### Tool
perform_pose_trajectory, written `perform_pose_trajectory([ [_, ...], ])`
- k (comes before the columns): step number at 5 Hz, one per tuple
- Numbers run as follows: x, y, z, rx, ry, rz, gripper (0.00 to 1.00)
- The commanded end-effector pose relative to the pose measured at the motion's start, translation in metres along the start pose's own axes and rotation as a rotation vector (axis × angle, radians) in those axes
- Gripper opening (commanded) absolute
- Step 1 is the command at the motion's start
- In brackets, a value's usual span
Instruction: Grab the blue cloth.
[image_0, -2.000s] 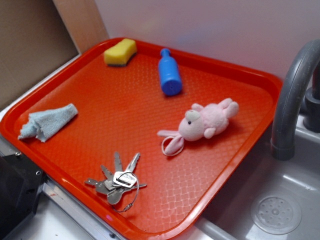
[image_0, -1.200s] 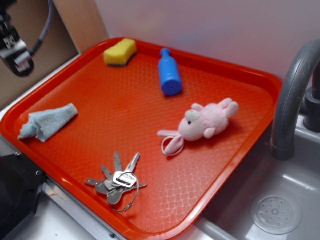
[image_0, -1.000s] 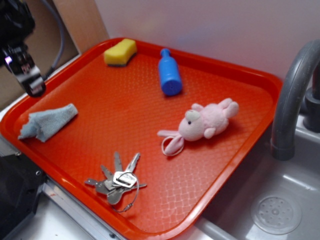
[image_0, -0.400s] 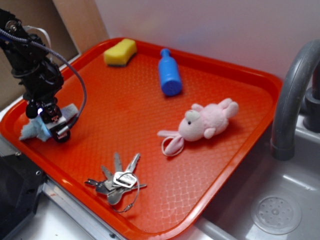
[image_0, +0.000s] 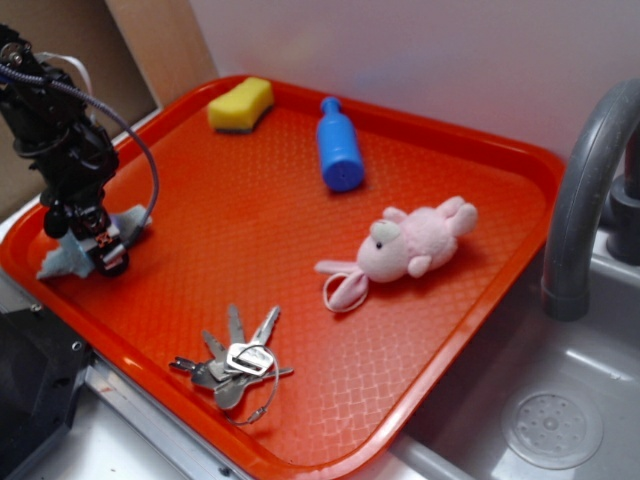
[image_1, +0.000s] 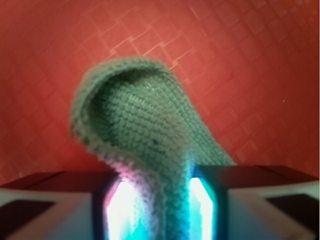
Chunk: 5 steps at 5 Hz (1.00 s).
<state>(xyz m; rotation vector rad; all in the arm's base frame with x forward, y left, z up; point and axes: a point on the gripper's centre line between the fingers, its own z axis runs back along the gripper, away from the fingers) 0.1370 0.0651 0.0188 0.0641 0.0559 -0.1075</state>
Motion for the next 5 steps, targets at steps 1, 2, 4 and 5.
perform_pose_trajectory([
  [1,0.018,-0.028,0.095,0.006,-0.165,0.071,0.00],
  [2,0.042,-0.055,0.151,-0.068,-0.227,0.161,0.00],
  [4,0.059,-0.051,0.255,-0.133,-0.283,0.225,0.00],
  [5,0.058,-0.050,0.246,-0.093,-0.277,0.208,0.00],
])
